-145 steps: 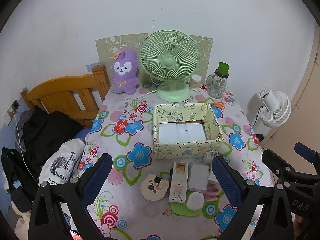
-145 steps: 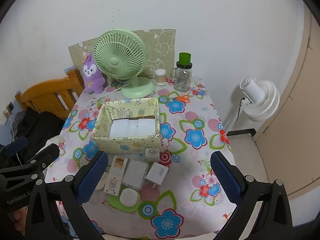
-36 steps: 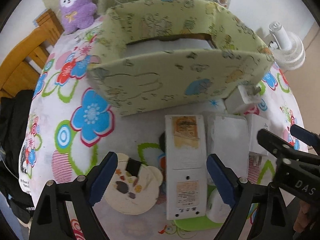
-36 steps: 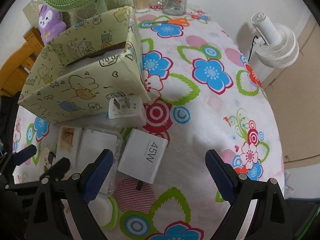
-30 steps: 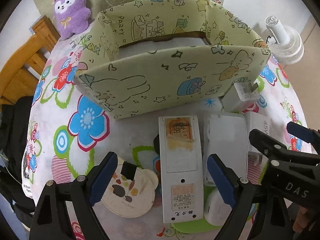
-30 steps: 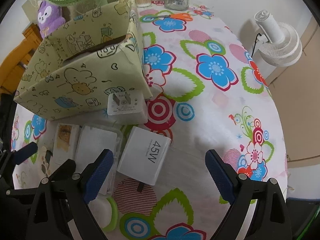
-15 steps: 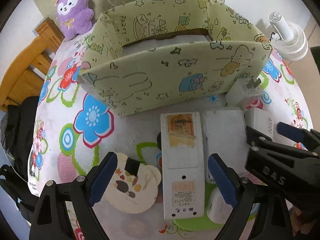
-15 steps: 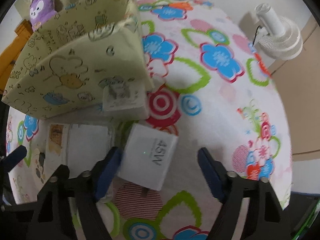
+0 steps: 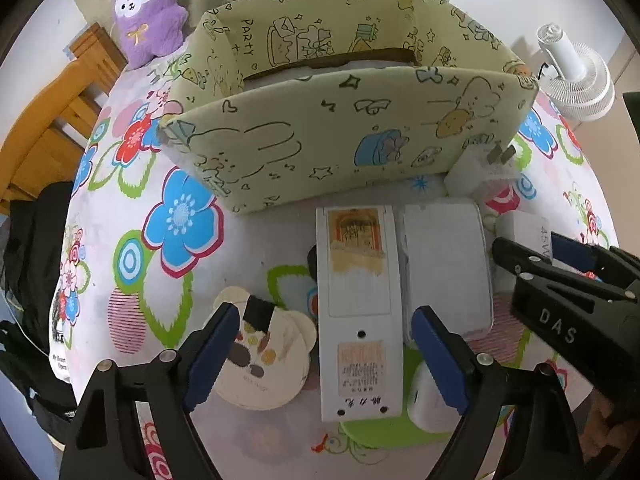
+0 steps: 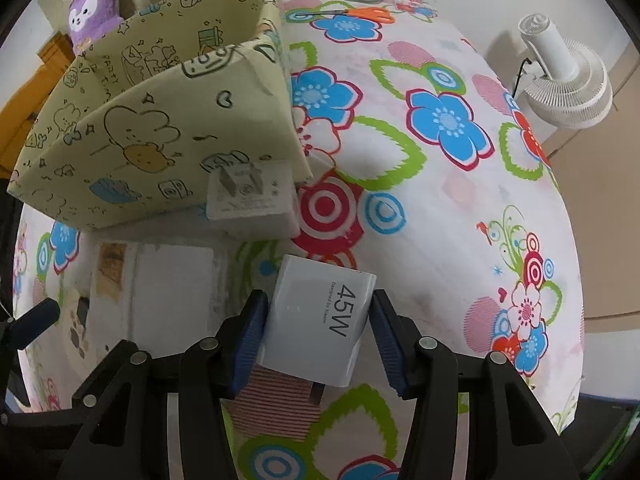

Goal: Organize rigid objects
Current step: 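Close the right gripper on the small white charger while the left grips the long white device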

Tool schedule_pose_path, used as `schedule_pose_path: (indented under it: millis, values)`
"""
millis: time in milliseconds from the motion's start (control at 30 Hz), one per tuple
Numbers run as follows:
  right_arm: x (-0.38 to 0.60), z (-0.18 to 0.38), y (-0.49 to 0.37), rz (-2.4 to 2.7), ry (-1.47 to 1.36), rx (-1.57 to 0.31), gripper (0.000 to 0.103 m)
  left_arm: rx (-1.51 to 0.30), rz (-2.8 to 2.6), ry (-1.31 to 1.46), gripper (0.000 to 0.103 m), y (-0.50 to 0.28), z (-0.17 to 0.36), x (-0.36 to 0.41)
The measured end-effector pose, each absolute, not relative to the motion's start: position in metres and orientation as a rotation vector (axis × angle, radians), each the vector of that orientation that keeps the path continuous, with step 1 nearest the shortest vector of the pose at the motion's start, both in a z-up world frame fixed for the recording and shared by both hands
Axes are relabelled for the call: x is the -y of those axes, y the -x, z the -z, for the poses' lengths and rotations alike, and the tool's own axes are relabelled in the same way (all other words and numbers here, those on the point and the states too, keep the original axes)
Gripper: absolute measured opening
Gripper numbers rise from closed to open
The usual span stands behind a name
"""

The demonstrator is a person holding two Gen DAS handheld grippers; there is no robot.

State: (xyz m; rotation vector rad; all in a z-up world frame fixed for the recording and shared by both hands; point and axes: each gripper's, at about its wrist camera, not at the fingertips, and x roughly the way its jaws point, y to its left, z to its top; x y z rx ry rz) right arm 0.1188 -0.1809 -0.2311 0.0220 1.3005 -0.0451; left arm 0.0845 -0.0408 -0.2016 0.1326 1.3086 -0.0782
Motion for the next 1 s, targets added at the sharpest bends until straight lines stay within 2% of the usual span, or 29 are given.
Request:
schedule_pose_path:
  millis: [400,633,733,867,1000]
  values:
    - [0.188,0.230,-0.109,0.016,-0.029,-1.309,0.055,-1.377,0.087,-0.144,0.082,-0.071,0.210,0.045]
    - [0.185,0.229,-0.102,0.020,-0.030,-1.310,0.055,-1.337,0.080,-0.175,0.076,-0.087,0.215,0.052]
    - [0.185,0.229,-0.102,0.022,-0.031,-1.310,0.055,-1.337,0.091,-0.170,0.067,-0.095,0.218,0.055]
    - [0.185,0.230,-0.102,0.022,-0.036,-1.309,0.055,-1.323,0.125,-0.169,0.046,-0.099,0.220,0.061]
    - [0.184,0.229,-0.102,0.018,-0.039,-1.310,0.054,-1.332,0.128,-0.149,0.045,-0.099,0.218,0.063]
